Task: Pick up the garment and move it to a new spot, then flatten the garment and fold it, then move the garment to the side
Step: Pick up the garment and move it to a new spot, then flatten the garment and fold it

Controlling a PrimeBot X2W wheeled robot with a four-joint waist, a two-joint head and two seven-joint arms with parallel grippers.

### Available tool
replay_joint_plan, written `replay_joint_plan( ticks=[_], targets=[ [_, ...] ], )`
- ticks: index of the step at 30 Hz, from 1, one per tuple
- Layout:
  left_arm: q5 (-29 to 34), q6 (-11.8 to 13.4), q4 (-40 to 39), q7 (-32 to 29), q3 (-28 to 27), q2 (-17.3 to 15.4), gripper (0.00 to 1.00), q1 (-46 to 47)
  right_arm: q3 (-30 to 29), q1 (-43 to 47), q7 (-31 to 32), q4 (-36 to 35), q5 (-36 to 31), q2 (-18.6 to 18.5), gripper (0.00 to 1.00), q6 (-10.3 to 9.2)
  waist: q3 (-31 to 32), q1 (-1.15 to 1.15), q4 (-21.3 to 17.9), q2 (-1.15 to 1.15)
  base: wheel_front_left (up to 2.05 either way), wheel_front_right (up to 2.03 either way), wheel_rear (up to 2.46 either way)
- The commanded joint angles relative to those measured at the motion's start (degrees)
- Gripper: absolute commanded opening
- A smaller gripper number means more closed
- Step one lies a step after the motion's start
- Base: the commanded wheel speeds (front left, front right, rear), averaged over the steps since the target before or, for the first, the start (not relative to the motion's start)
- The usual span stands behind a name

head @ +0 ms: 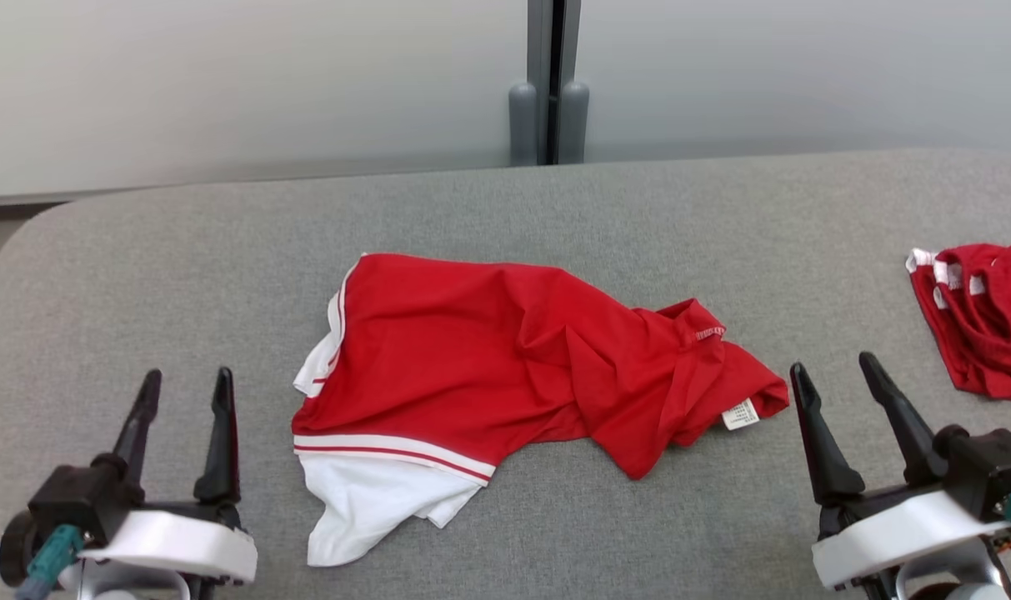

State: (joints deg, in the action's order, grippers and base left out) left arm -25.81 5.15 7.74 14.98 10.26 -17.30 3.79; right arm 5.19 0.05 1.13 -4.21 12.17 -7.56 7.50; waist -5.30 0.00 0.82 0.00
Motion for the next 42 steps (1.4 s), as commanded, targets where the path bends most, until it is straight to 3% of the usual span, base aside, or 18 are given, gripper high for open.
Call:
replay_joint_plan(
  ticks=[1,16,31,42],
  targets=[
    [-0.17,0.51,-0.86,-0.20,0.14,-0.11,1.00,-1.32,0.09,0.98,0.26,0.19,0.37,-0.36,1.00,-0.03,1.75,0.00,0.39,0.00,0.00,0.00,0.00],
    [-0.60,3.10,-7.61,-4.01,0.68,-1.17,1.00,-8.75,0.51,5.71,2.58,-1.40,0.69,-0.60,1.00,-0.02,6.05,0.00,-0.11,0.00,0.00,0.00,0.00],
    [-0.17,4.06,-8.95,-4.75,1.38,-1.45,1.00,-8.05,0.68,4.93,2.76,-1.20,0.80,-0.60,1.00,-0.03,6.15,0.00,0.27,0.00,0.00,0.00,0.00],
    [0.81,3.63,-9.49,-4.80,2.73,-1.44,1.00,-4.30,4.76,4.25,3.90,3.02,1.94,-0.43,1.00,-0.02,3.21,0.00,2.25,0.00,0.00,0.00,0.00]
  ],
)
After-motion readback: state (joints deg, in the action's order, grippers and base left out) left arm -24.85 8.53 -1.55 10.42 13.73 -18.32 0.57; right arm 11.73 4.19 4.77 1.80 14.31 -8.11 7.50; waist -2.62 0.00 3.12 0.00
